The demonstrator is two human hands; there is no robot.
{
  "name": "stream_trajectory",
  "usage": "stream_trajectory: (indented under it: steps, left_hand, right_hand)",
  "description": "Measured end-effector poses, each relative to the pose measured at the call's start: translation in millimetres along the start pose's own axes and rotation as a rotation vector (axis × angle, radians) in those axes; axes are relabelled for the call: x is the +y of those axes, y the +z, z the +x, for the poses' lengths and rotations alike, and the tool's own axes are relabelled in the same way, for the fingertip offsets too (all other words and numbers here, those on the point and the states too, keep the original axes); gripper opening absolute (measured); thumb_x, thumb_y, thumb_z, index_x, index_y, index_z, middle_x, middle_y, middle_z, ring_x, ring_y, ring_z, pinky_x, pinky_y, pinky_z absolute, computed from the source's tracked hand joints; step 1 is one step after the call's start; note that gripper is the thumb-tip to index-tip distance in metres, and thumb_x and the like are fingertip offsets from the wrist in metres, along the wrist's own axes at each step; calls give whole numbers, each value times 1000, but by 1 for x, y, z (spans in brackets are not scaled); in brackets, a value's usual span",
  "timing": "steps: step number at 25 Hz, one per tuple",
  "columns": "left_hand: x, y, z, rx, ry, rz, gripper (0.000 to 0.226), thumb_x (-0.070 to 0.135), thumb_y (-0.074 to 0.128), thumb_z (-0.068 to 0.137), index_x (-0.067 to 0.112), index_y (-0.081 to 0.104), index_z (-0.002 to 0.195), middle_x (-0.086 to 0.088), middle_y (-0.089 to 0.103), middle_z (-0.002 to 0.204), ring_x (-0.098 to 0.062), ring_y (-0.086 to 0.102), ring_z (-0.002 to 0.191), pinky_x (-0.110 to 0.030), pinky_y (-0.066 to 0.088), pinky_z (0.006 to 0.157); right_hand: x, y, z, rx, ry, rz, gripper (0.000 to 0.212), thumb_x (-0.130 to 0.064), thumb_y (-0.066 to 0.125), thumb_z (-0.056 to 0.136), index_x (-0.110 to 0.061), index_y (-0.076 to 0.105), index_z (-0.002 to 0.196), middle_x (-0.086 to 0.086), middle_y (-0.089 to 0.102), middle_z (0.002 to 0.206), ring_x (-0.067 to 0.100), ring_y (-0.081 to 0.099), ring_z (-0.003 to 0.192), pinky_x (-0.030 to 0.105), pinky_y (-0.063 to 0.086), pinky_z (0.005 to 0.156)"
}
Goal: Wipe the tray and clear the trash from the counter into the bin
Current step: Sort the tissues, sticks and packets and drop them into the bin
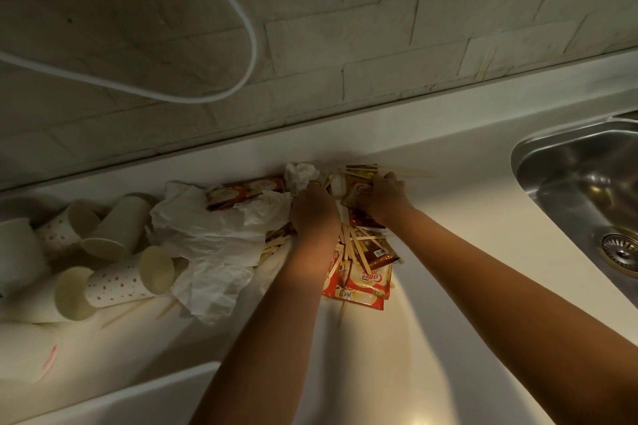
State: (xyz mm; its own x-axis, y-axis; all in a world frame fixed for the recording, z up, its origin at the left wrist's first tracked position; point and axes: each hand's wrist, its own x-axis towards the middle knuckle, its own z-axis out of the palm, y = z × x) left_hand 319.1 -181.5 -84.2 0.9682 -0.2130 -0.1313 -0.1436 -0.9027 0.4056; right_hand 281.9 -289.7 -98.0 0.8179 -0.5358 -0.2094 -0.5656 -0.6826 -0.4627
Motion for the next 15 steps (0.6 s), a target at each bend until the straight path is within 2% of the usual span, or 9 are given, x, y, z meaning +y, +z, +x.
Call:
stream_trajectory:
  steps: [3, 6, 9, 11, 12, 13, 15]
  left_hand:
    - [-1, -2, -1, -2, -19, -86, 32, 12, 29, 100, 2, 53, 120, -16, 60, 121, -29, 58, 110, -33, 47, 83]
    - [-2, -14, -4, 16, -58, -231, 34, 10, 28, 100, 0, 47, 127, -18, 54, 129, -30, 56, 113, -35, 46, 88]
    - [-7, -27, -11, 29, -86, -289, 34, 6, 33, 98, 1, 46, 129, -18, 57, 124, -27, 59, 108, -27, 46, 78]
    - [-7, -38, -20, -7, -80, -359, 38, 5, 35, 97, 3, 44, 134, -17, 56, 126, -22, 61, 97, -18, 43, 67]
    - [-8, -44, -26, -24, -63, -383, 38, 5, 36, 96, 4, 45, 133, -17, 56, 124, -21, 61, 92, -18, 43, 64]
    - [-9, -47, -33, -43, -42, -404, 36, 6, 36, 96, 4, 49, 129, -17, 58, 120, -24, 61, 93, -23, 44, 64]
    - [-9, -51, -51, -80, -29, -499, 29, 7, 37, 93, 5, 60, 113, -20, 62, 108, -34, 60, 96, -34, 43, 69]
  right_hand:
    - [1, 6, -6, 102, -21, 55, 47, -23, 58, 89, -7, 42, 130, 13, 39, 132, 31, 37, 123, 38, 38, 100]
    - [5, 11, -13, 247, -73, 1, 39, -22, 56, 90, -10, 46, 125, 9, 49, 126, 28, 44, 117, 36, 39, 96]
    - [2, 7, -24, 256, -82, 284, 28, -12, 49, 93, -10, 48, 120, 10, 56, 116, 26, 56, 105, 33, 49, 85]
    - [-3, -5, -36, 250, -86, 489, 27, -7, 47, 93, -8, 49, 120, 9, 58, 111, 19, 60, 90, 21, 49, 70]
    - [-5, -13, -46, 251, -96, 564, 26, -6, 48, 93, -7, 50, 119, 7, 58, 106, 13, 59, 80, 15, 48, 62]
    - [-5, -20, -58, 261, -106, 619, 26, -6, 50, 92, -7, 51, 118, 4, 57, 101, 9, 58, 74, 13, 47, 56]
    - [0, -34, -82, 288, -103, 707, 25, -6, 55, 89, -10, 54, 114, 1, 56, 97, 15, 61, 76, 18, 50, 57]
